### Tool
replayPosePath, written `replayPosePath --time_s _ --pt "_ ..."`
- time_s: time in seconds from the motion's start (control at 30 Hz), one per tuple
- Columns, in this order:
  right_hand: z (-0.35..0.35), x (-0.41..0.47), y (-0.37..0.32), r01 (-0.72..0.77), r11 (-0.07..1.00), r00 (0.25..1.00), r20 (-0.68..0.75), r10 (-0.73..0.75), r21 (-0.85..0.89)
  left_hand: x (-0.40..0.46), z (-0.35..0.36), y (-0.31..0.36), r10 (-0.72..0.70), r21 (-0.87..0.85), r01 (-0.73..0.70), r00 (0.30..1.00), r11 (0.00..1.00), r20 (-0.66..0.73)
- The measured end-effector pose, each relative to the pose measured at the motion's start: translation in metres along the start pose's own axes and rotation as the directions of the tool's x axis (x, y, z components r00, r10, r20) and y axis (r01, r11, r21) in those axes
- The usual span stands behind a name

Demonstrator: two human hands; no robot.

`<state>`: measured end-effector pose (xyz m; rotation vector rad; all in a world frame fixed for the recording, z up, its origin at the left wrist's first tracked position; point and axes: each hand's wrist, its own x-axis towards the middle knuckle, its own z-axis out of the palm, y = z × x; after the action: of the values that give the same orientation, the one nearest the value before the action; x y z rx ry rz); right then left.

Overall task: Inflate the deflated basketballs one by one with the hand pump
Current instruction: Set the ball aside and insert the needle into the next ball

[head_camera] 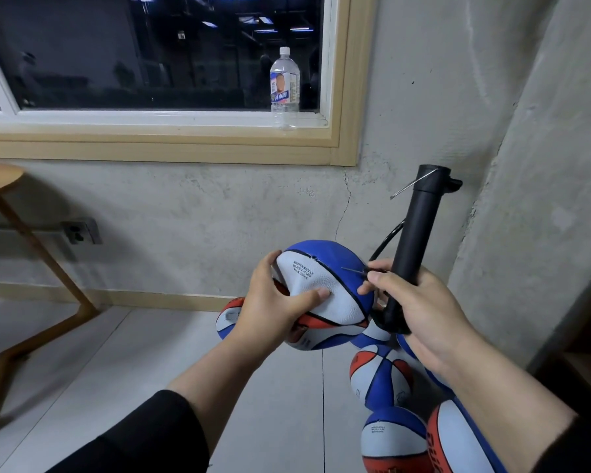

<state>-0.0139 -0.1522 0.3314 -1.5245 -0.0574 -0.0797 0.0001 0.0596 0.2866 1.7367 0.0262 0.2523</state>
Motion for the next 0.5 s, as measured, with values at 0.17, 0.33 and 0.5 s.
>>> replayPosePath --time_s 0.17,0.33,0.5 --pt "-0.005 0.003 -0.018 0.132 0.987 0.988 -0.074 -0.139 -0.092 -0.001 -0.002 0.004 0.152 0.267 -0.131 0.987 0.955 -0.058" --pt "0.002 -0.001 -0.018 0.162 0.975 0.987 0.004 -0.163 -0.151 -0.003 0.0 0.001 0.222 0.365 -0.196 0.975 0.91 -0.029" --pt "0.007 -0.003 -0.016 0.154 0.974 0.988 0.015 -0.154 -0.167 -0.004 0.003 0.001 0.244 0.419 -0.218 0.97 0.882 -0.008"
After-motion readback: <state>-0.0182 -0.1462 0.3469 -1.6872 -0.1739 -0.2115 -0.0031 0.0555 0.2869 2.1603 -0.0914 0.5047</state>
